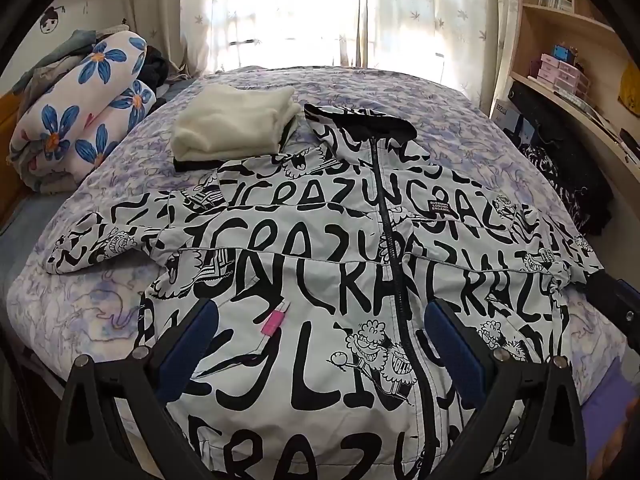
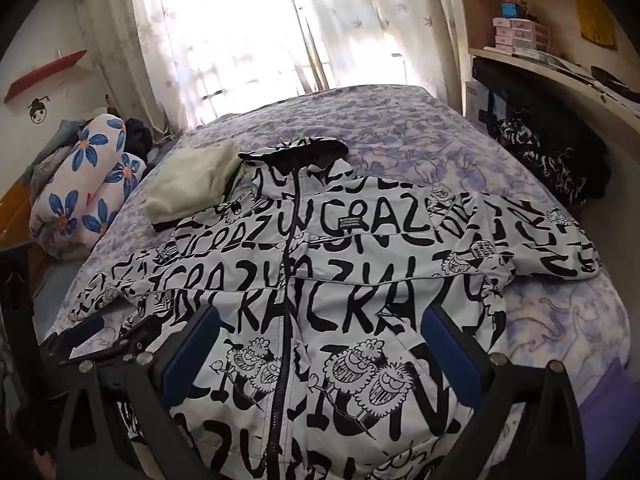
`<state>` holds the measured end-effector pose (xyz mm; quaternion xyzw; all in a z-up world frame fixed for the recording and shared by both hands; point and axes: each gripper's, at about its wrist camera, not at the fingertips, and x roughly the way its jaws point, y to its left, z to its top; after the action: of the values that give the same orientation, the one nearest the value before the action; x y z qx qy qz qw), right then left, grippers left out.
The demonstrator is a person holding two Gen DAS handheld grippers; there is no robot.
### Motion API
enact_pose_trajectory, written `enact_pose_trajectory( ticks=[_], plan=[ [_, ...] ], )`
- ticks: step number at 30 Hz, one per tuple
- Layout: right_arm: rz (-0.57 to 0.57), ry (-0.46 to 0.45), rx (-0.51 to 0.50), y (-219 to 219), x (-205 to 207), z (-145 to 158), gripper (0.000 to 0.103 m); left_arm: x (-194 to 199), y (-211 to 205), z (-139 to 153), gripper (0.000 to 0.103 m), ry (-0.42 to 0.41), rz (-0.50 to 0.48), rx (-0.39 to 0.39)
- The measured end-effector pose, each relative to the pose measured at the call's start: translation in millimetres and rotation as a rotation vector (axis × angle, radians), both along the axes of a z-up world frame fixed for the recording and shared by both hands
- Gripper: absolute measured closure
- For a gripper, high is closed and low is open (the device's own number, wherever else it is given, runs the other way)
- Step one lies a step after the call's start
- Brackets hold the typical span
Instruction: Fold large clothes
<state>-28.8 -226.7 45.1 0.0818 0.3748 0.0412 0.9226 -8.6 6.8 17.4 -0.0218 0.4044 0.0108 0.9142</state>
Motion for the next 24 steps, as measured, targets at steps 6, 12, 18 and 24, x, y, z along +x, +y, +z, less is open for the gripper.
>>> enact_pose_trajectory(
  ticks=[6, 12, 18, 24],
  plan=[
    [0.035, 0.02, -0.018, 10, 3, -4, 0.002, -4, -1, 8, 0.001, -0.016, -0.007, 0.005],
    [0.033, 0.021, -0.036, 16, 3, -8, 0.002, -3, -1, 11, 0.001, -0.013, -0.005, 0.001],
    [0.021, 0.039, -0.033, 18, 6, -15, 0.002, -1, 3, 9, 0.001, 0.003, 0.005, -0.005],
    [-0.02, 0.017, -0.042, 15, 4, -18, 0.002, 2, 2, 3, 0.001, 0.023, -0.003, 0.002]
  ],
)
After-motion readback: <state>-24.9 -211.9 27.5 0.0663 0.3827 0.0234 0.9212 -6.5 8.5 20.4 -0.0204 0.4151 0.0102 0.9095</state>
